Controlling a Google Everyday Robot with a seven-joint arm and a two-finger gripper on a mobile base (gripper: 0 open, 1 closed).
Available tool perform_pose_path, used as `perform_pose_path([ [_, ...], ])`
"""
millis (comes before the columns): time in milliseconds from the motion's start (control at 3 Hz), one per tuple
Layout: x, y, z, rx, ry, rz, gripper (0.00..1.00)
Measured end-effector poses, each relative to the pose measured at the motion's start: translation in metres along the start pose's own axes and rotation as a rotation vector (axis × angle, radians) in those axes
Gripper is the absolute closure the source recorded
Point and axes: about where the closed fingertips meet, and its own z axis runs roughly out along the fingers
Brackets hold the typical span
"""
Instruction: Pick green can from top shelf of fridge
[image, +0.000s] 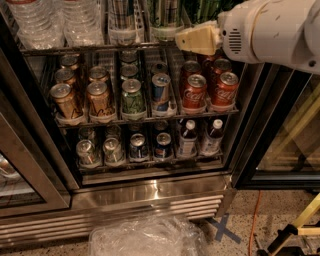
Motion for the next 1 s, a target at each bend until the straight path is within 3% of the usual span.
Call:
perform_pose_path([
  [667, -0.012, -0.021, 0.007, 0.066, -0.065, 0.038, 0.24],
  [1000, -0.015, -0.02, 0.018, 0.059, -0.085, 0.06, 0.25],
])
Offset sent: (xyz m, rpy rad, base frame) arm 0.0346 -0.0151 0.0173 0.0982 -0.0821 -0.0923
